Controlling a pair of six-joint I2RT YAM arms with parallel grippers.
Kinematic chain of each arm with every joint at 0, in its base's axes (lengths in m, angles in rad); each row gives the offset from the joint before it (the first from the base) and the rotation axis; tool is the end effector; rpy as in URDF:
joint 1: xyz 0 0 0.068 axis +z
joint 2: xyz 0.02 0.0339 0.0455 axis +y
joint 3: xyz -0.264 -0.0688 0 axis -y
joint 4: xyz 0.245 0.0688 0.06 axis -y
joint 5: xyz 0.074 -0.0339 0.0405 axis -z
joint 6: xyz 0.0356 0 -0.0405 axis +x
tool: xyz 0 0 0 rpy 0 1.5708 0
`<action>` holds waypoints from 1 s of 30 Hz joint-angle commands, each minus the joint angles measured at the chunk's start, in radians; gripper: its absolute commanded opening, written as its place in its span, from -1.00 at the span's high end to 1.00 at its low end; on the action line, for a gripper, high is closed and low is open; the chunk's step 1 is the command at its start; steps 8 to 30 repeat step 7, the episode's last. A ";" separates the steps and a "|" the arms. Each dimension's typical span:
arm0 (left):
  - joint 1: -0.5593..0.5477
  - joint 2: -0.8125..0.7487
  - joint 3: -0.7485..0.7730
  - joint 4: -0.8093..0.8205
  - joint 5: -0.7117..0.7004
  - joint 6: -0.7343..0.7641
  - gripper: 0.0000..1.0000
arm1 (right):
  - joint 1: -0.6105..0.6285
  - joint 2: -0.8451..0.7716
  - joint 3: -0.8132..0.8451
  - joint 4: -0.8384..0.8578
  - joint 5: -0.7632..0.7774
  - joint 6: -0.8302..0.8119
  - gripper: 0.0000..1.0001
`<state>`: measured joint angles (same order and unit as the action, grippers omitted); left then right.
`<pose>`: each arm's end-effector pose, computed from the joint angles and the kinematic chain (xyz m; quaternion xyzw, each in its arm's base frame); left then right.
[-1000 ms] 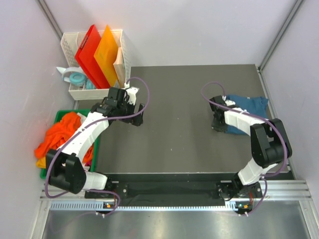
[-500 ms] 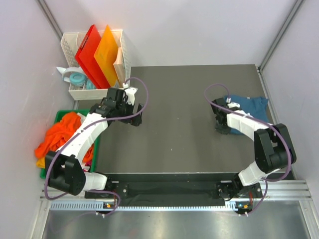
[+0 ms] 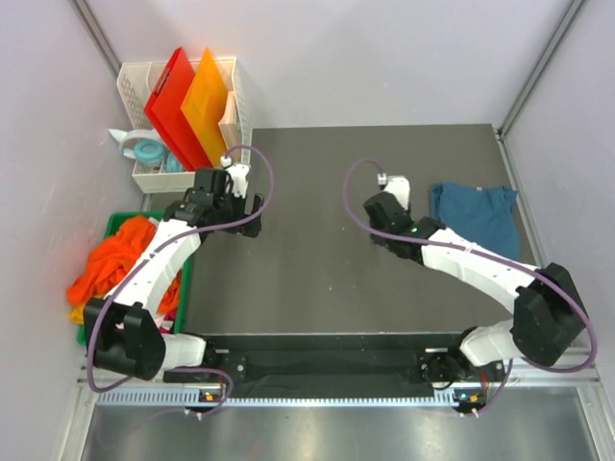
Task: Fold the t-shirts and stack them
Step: Put the neatly folded tshirt into the corner of the board with the right arm
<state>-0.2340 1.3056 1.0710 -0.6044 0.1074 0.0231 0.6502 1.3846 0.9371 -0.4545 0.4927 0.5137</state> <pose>0.2677 -0.0677 0.2883 0.1386 0.9223 -0.0874 0.3500 0.2357 0.1581 0.2383 0.0174 0.9194 -0.0175 0.3925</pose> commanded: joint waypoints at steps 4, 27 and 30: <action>0.012 -0.002 0.003 0.054 -0.038 -0.020 -0.98 | 0.255 -0.052 0.147 0.066 0.352 -0.081 -0.38; 0.016 -0.008 0.000 0.051 -0.054 -0.022 -0.98 | 0.305 -0.036 0.190 0.068 0.408 -0.086 -0.71; 0.016 -0.008 0.000 0.051 -0.054 -0.022 -0.98 | 0.305 -0.036 0.190 0.068 0.408 -0.086 -0.71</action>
